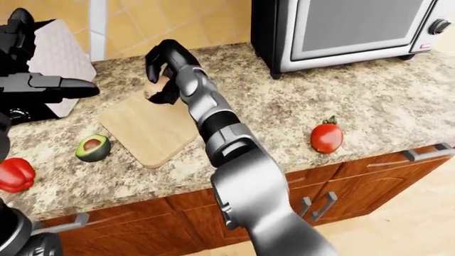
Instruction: Place the avocado, onion, tomato and bell pepper on the cutting board.
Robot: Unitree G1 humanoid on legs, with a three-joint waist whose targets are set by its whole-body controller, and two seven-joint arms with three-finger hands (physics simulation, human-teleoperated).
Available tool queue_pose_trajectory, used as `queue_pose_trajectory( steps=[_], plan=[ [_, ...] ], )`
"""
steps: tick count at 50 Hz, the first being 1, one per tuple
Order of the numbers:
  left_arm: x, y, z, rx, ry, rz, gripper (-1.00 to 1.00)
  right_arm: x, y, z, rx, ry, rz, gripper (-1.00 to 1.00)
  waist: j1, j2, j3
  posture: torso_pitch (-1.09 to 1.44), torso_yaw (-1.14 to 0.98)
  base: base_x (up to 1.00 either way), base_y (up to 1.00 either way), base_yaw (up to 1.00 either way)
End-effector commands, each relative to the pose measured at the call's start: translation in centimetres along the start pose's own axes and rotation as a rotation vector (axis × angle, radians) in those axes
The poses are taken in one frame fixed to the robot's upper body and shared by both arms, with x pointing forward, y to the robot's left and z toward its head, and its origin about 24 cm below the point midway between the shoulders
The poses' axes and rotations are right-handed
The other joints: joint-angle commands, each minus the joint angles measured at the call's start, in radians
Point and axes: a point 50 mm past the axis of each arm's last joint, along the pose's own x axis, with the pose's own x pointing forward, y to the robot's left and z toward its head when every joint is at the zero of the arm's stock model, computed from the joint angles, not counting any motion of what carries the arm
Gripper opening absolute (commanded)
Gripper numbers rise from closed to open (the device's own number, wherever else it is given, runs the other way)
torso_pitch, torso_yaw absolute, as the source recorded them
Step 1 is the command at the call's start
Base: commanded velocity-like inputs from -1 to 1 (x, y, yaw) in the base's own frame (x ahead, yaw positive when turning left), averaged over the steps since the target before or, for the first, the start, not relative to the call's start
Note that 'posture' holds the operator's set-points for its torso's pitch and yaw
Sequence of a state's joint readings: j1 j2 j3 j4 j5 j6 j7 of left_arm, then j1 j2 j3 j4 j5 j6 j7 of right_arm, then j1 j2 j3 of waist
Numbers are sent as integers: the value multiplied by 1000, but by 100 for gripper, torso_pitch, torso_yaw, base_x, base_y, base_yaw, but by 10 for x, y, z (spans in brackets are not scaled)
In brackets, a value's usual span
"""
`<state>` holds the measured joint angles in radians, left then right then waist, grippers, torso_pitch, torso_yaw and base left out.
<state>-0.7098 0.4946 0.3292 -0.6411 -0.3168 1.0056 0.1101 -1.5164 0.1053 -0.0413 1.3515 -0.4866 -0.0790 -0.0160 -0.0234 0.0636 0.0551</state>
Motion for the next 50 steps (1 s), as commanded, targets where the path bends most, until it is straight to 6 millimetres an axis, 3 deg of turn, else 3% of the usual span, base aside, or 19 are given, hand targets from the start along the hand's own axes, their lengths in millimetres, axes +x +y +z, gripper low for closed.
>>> queue_pose_trajectory(
  steps=[1, 15, 25, 26, 32, 45, 47, 50],
  plan=[
    [-1, 4, 15, 4, -81, 21, 100, 2, -12, 25, 7, -107, -71, -100, 0, 8, -30, 0, 0, 0, 0, 0],
    [-5, 7, 13, 22, -72, 24, 100, -1, 2, 12, 8, -99, -117, -92, 4, 7, -31, 0, 0, 0, 0, 0],
    [-3, 7, 17, 24, -77, 22, 100, -2, 6, 5, -17, -74, -98, -49, 6, 5, -33, 0, 0, 0, 0, 0],
    [-3, 7, 18, 24, -79, 23, 100, -2, 7, 4, -19, -72, -93, -34, 6, 5, -33, 0, 0, 0, 0, 0],
    [-4, 8, 16, 24, -77, 24, 100, -2, 10, 2, -26, -65, -84, -4, 6, 5, -34, 0, 0, 0, 0, 0],
    [-6, 10, 19, 28, -83, 29, 100, -2, 13, 1, -32, -60, -60, 25, 6, 6, -35, 0, 0, 0, 0, 0],
    [-6, 10, 19, 27, -83, 30, 100, -2, 13, 1, -31, -59, -58, 34, 6, 6, -35, 0, 0, 0, 0, 0],
    [-6, 9, 20, 27, -85, 28, 100, -2, 13, 1, -32, -58, -54, 95, 6, 7, -35, 0, 0, 0, 0, 0]
  ],
)
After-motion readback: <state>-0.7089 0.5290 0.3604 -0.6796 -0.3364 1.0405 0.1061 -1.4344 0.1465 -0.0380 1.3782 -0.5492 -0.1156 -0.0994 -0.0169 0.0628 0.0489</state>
